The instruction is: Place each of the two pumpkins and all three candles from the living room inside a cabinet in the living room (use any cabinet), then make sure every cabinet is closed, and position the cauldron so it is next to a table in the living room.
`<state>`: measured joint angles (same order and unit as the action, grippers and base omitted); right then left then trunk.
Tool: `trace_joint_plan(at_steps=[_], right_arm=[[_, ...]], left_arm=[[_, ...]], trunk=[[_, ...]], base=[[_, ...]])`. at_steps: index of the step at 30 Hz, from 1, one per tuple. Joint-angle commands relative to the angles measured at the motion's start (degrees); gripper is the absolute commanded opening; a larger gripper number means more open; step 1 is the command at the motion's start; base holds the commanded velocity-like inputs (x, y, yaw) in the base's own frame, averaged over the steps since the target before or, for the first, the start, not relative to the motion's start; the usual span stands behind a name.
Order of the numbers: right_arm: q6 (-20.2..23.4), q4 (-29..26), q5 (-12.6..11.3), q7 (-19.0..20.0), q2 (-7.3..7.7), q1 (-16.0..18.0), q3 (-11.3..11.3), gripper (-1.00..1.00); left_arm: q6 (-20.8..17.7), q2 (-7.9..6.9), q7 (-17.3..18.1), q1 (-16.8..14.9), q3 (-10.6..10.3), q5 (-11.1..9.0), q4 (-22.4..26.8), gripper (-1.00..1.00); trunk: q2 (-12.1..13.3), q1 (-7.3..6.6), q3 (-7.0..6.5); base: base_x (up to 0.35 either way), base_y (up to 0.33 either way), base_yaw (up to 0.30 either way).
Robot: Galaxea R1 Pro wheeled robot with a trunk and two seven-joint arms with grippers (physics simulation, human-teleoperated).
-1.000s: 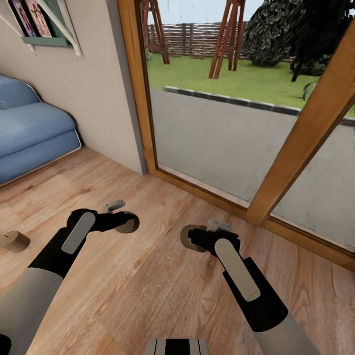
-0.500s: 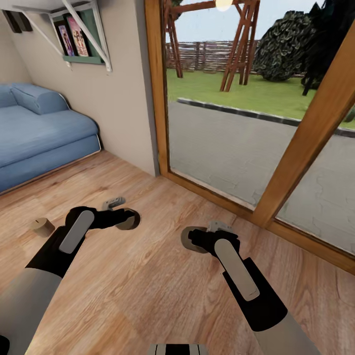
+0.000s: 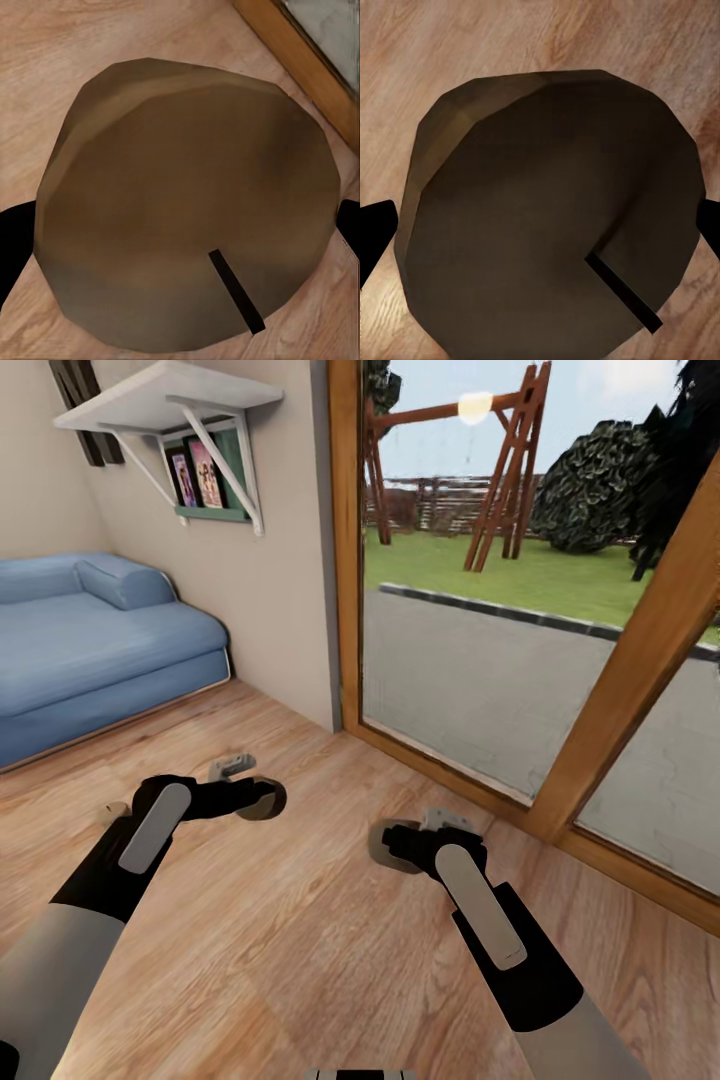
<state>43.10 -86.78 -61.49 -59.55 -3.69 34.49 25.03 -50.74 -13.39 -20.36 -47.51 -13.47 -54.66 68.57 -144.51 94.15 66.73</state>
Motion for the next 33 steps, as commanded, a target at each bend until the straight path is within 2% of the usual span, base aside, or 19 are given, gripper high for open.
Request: trace_joint_plan(at_steps=[1,28,33], right_arm=[[0.3,-0.1,-0.4,-0.7,0.0,0.1,0.0,-1.0],[0.3,-0.1,-0.3,-0.7,0.01,0.1,0.0,-1.0],[0.3,-0.1,-0.3,-0.7,0.01,0.1,0.0,-1.0]], left_arm=[[-0.1,-0.08,-0.6,0.0,-0.1,-0.6,0.2,-1.0],[-1.2,-0.07,-0.6,0.3,-0.1,-0.6,1.4,-1.0],[-1.2,-0.09,-0.6,0.5,-0.1,-0.6,1.4,-1.0]], trunk=[[0.0,-0.03,-0.17],[0.4,-0.72,-8.34],[0.4,-0.72,-8.79]], base=[[-0.002,0.0,0.008],[0.0,0.0,0.001],[0.0,0.0,0.0]])
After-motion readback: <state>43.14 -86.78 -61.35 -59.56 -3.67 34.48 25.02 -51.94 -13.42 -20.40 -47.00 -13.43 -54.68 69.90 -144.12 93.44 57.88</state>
